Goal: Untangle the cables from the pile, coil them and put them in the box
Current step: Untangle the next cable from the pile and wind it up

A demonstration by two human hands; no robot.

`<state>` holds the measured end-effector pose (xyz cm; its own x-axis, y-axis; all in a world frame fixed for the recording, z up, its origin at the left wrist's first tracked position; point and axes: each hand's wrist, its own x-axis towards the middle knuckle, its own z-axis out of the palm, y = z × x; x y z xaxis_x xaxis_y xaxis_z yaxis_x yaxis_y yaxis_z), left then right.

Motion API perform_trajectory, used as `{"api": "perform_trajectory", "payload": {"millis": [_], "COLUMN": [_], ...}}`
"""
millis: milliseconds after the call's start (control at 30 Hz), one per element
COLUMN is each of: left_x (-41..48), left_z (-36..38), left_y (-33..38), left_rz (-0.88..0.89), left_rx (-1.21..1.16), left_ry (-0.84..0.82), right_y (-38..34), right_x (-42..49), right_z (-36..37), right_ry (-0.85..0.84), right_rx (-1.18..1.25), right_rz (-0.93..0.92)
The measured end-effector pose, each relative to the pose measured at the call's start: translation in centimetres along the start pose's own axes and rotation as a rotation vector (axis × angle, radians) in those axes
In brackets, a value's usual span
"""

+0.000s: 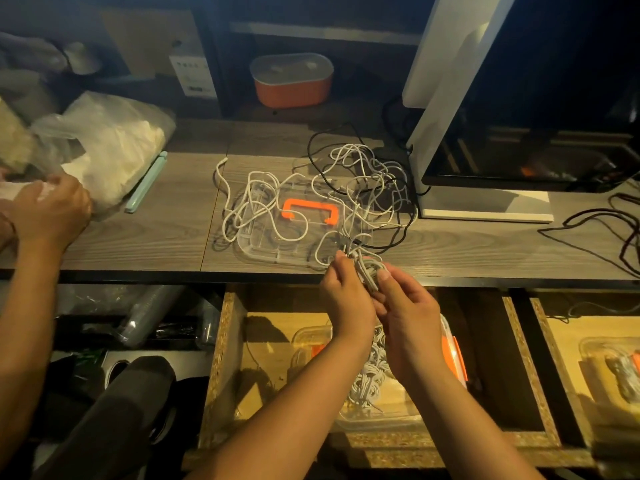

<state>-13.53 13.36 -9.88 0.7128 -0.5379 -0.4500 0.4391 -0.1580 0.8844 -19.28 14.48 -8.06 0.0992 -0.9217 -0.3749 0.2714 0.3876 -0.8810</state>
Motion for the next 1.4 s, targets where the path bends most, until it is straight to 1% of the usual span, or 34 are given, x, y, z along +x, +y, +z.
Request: {"api": "perform_trajectory", "payload": {"millis": [133, 200, 233, 333, 367, 433, 500, 600, 767, 867, 967, 1033, 1067, 1100, 1133, 1200, 1233, 1267, 1300, 1333, 1400], "left_x": [0.0, 0.1, 0.1, 0.1, 0.0, 0.3, 0.8, 1.3, 1.4, 1.3, 0.9, 0.8, 0.9, 1.0, 1.2, 1.4, 1.6, 1.8, 2.0, 2.1, 2.2], "left_z": [-0.4, -0.5, -0.6, -0.6, -0.6, -0.7, -0.6, -0.4, -0.2, 0.1, 0.0, -0.4, -0.6, -0.9, -1.2, -1.6, -1.7, -1.9, -2.0, -2.1, -2.3], "left_y": [-0.7, -0.6, -0.4, 0.1, 0.1, -0.1, 0.0, 0.2, 0.4, 0.9, 1.0, 0.8, 0.7, 0.6, 0.5, 0.5, 0.5, 0.4, 0.3, 0.2, -0.1], "left_rz": [0.199, 0.243, 0.236, 0.200, 0.219, 0.246, 0.211, 0.160, 0.075, 0.039, 0.091, 0.132, 0.147, 0.158, 0.171, 0.219, 0.251, 0.278, 0.294, 0.297, 0.297], "left_rx": [0.063, 0.084, 0.070, -0.002, 0.019, 0.049, 0.072, 0.129, 0.097, 0.093, 0.172, 0.217, 0.227, 0.231, 0.238, 0.278, 0.322, 0.378, 0.436, 0.493, 0.606], "left_ry": [-0.015, -0.050, -0.105, -0.350, -0.385, -0.332, -0.252, -0.244, -0.227, -0.215, -0.231, -0.229, -0.224, -0.215, -0.205, -0.189, -0.191, -0.212, -0.255, -0.316, -0.443], "right_y": [-0.3, -0.4, -0.4, -0.5, -0.6, -0.6, -0.6, -0.7, -0.6, -0.7, -0.5, -0.3, -0.2, 0.0, 0.0, -0.1, -0.2, -0.3, -0.3, -0.4, -0.6], "right_x": [-0.2, -0.1, 0.0, 0.7, 0.8, 0.9, 1.0, 1.4, 1.7, 2.2, 2.5, 2.6, 2.6, 2.7, 2.9, 3.3, 3.5, 3.7, 3.9, 4.1, 4.3], "right_z": [0.2, 0.1, -0.1, -0.5, -0.6, -0.5, -0.5, -0.6, -0.7, -1.1, -1.6, -1.7, -1.8, -1.9, -2.2, -2.8, -3.2, -3.5, -3.9, -4.2, -4.6], "right_ry": [-0.066, -0.062, -0.047, 0.023, 0.022, -0.016, -0.037, -0.046, -0.080, -0.160, -0.240, -0.244, -0.243, -0.242, -0.244, -0.322, -0.383, -0.433, -0.475, -0.515, -0.589], "right_rx": [0.002, -0.012, -0.014, -0.072, -0.111, -0.179, -0.198, -0.205, -0.189, -0.082, 0.059, 0.061, 0.019, -0.077, -0.247, -0.692, -0.877, -0.997, -1.067, -1.102, -1.138], "right_rz": [-0.018, -0.044, -0.052, -0.080, -0.094, -0.115, -0.108, -0.118, -0.149, -0.050, 0.085, 0.131, 0.134, 0.105, 0.022, -0.278, -0.436, -0.560, -0.648, -0.692, -0.652]}}
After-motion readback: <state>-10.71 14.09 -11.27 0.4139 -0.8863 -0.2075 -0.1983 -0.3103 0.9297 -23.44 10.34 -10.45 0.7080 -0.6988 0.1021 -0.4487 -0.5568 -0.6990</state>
